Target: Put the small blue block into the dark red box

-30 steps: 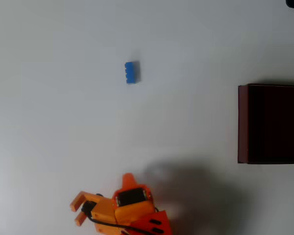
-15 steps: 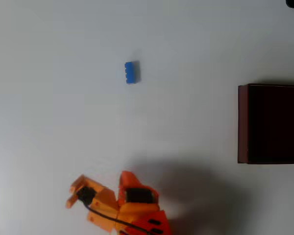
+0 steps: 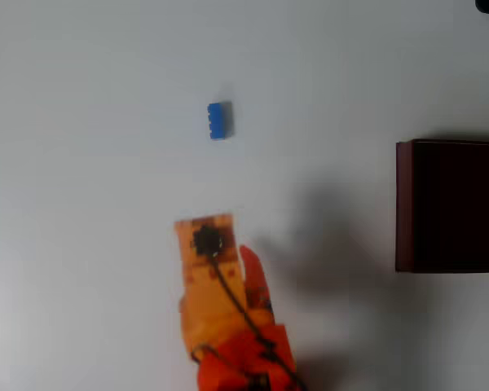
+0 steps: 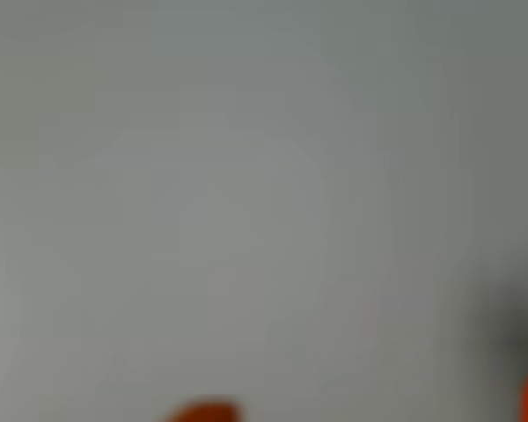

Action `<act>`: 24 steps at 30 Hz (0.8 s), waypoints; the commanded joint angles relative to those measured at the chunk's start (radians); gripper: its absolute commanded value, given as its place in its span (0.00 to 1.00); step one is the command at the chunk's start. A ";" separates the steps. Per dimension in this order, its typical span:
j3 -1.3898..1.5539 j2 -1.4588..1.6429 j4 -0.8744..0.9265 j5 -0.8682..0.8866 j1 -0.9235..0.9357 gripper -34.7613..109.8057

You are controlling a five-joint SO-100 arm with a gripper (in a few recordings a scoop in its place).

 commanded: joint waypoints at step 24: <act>-0.916 -1.109 0.055 0.184 0.023 0.37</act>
